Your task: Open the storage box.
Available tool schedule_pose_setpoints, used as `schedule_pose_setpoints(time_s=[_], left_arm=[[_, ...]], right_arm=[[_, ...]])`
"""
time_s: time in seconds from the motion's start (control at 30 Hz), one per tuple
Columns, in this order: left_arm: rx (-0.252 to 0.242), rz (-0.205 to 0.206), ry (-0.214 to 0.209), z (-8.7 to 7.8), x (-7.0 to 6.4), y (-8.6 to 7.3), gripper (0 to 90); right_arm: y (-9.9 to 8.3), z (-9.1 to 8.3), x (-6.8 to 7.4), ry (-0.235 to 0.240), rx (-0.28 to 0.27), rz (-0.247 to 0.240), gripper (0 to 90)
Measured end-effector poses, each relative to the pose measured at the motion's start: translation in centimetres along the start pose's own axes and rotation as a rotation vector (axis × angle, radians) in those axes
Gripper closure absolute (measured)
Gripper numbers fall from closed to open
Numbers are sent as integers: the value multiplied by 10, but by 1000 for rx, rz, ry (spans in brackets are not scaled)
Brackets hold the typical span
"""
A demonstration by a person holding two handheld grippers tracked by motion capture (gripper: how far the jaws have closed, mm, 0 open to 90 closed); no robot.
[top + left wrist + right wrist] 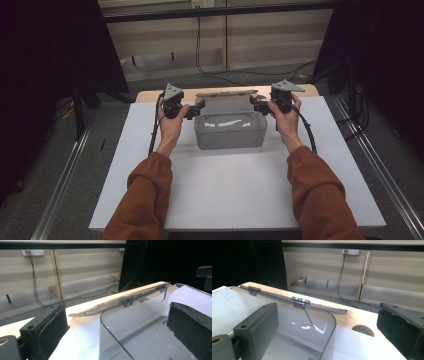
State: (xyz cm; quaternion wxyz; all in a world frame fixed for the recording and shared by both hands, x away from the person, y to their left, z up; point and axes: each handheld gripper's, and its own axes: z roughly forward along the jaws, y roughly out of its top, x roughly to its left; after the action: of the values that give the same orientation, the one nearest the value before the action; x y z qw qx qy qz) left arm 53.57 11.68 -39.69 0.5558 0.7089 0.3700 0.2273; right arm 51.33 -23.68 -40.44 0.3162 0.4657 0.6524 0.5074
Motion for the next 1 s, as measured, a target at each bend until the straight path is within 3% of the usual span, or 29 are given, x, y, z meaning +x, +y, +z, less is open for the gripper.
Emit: schedule_pose_setpoints(time_s=[0.1,0.2,0.33,0.4,0.6,0.7,0.77,1.0], left_arm=[[-21,-5,-1,-8,-2,1,30],[-35,-13,10,-14,-5,-1,34],[-53,11,18,-26,-10,-5,35],[-52,5,18,-31,-11,-6,34],[-65,12,26,-46,-14,-10,35],[-64,14,16,-52,-16,-15,40],[-69,6,12,-56,-18,-18,40],[-81,-1,11,-72,-25,-34,39]], right_arm=[[0,-7,5,0,-8,-24,33],[-1,-14,8,-1,-25,-18,27],[-3,-24,15,15,-40,-44,21],[-4,-28,19,13,-49,-57,20],[-7,-39,25,17,-71,-48,3],[-10,-47,30,48,-65,-22,4],[-13,-54,33,42,-82,-43,5],[-18,-69,33,19,-93,-40,0]])
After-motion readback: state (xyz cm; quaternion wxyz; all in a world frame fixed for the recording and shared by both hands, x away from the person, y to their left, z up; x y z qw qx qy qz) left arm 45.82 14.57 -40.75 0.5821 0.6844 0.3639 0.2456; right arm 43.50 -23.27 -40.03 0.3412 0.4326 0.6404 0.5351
